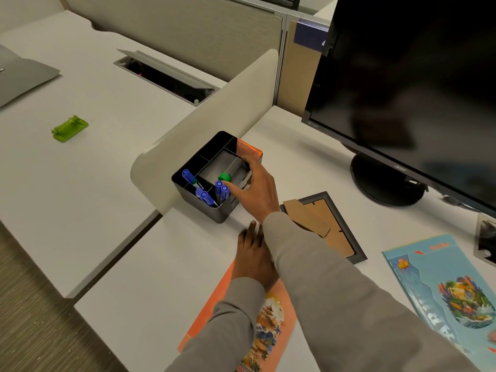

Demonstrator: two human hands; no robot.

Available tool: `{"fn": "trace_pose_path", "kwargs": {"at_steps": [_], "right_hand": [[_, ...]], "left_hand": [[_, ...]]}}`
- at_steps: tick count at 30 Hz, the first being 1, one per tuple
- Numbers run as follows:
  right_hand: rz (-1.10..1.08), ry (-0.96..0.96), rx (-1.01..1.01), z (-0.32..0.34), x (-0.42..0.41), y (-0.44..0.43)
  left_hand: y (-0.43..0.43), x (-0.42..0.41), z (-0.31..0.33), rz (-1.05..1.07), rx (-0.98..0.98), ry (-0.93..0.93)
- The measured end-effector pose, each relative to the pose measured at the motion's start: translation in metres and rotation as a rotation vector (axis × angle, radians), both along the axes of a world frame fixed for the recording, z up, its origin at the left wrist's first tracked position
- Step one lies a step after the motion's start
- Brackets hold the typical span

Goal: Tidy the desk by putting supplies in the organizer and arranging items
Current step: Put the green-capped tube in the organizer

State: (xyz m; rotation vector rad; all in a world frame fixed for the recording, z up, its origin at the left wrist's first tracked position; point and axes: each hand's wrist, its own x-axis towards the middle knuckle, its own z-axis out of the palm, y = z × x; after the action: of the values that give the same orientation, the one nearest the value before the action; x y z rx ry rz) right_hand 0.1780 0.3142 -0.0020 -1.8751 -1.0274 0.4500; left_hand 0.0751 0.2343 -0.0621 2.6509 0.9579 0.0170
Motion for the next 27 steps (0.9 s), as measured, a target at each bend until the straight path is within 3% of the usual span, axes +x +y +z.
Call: {"fn": "trace_pose_path", "kwargs": {"at_steps": [8,14,27], "right_hand": [[-0.077,0.053,0.036,0.014,0.002,-0.03],[-0.192,0.086,0.041,0.012,0.007,-0.077],[-0.404,0.019,0.05,-0.007,0.016,-0.211]], "left_hand": [[0.005,0.002,-0.026,0.007,0.011,0.097],[0.001,0.002,-0.02,0.083,-0.018,-0.052],[-0.002,0.002,-0.019,0.125,-0.043,-0.086]]}}
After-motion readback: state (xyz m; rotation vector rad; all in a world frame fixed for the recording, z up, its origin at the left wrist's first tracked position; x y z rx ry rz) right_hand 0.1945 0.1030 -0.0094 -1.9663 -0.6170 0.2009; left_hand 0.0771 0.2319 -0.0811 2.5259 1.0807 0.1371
